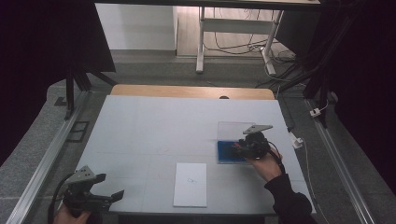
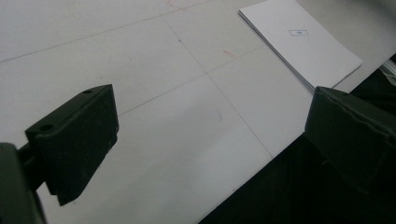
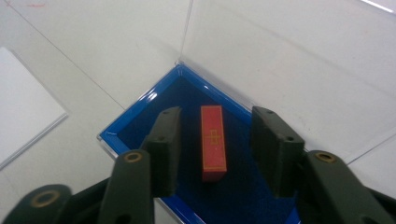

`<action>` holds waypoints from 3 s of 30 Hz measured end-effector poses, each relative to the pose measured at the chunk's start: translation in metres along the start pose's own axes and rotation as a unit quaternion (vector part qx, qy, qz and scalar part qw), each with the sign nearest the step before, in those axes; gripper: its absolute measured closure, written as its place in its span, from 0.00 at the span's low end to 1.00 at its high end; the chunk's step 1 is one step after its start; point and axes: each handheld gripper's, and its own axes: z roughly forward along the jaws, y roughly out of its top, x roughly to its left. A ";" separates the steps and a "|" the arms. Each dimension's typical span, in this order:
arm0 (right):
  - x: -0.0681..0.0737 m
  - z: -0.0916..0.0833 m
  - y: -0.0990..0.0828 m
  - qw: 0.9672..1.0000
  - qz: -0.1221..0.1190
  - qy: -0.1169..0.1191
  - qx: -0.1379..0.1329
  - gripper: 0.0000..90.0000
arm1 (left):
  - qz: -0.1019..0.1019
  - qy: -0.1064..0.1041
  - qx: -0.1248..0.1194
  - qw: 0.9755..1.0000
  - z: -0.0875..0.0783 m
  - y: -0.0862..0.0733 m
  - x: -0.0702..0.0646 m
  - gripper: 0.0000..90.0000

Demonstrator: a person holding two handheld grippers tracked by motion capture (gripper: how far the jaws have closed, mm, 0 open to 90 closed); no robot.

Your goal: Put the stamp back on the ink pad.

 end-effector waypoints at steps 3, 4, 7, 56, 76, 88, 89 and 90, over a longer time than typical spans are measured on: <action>0.001 -0.001 0.001 1.000 0.003 0.001 -0.003 0.52 | 0.000 0.000 0.000 1.000 0.000 0.000 0.000 0.03; 0.002 -0.002 0.001 1.000 0.004 0.002 -0.003 0.51 | 0.000 0.000 0.000 1.000 0.000 0.000 0.000 0.03; 0.003 -0.003 0.001 1.000 0.007 0.005 -0.006 0.45 | 0.000 0.000 0.000 1.000 0.000 0.000 0.000 0.03; 0.023 -0.066 -0.030 0.998 0.042 0.026 -0.047 0.00 | -0.004 0.000 -0.001 1.000 0.000 0.000 0.001 0.03; 0.022 -0.102 -0.064 0.996 0.064 -0.015 -0.057 0.00 | -0.005 0.000 -0.002 1.000 -0.001 0.000 0.001 0.03; 0.026 -0.119 -0.087 0.995 0.087 -0.032 -0.047 0.00 | -0.003 0.002 -0.005 1.000 -0.001 -0.001 0.000 0.03; 0.025 -0.120 -0.088 0.995 0.088 -0.034 -0.046 0.00 | -0.003 0.002 -0.004 1.000 -0.001 -0.001 0.000 0.03; 0.026 -0.121 -0.090 0.994 0.092 -0.035 -0.044 0.00 | -0.003 0.002 -0.004 1.000 -0.001 -0.001 0.000 0.03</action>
